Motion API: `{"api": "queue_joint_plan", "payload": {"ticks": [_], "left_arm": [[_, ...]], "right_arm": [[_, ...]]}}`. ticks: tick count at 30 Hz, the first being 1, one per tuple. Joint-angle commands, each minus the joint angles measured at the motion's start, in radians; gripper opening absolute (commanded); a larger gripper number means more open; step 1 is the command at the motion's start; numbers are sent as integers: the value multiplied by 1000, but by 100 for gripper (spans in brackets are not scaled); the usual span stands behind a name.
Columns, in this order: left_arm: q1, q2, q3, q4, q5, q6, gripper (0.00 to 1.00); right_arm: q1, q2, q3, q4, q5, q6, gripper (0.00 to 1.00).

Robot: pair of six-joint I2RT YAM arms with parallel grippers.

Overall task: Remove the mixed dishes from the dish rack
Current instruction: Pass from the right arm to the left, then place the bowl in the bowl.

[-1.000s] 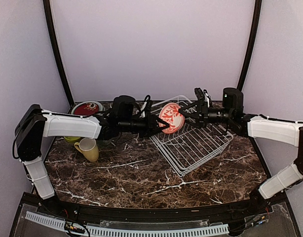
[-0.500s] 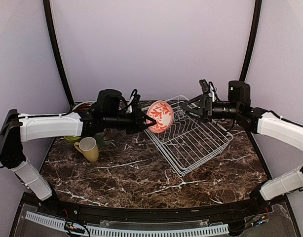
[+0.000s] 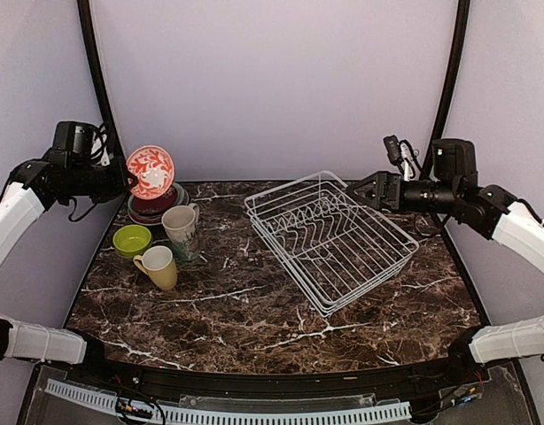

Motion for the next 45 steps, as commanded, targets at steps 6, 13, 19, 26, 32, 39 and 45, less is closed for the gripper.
{"api": "queue_joint_plan", "payload": {"ticks": [6, 13, 19, 26, 32, 39, 45], "left_arm": [[263, 112, -87, -126, 3, 154, 1], [309, 265, -99, -105, -50, 195, 1], [329, 336, -97, -89, -53, 204, 1], [363, 372, -101, -100, -131, 212, 3], [388, 382, -98, -104, -112, 222, 21], [388, 311, -77, -141, -92, 228, 59], [382, 56, -26, -72, 163, 193, 87]], "right_arm": [[-4, -41, 32, -89, 77, -55, 99], [-6, -83, 27, -121, 109, -68, 99], [-7, -100, 24, -140, 122, -75, 99], [-6, -114, 24, -152, 132, -81, 99], [-6, -117, 29, -157, 141, -81, 99], [-6, -164, 82, -247, 247, -116, 99], [-7, -259, 167, -366, 448, -196, 99]]}}
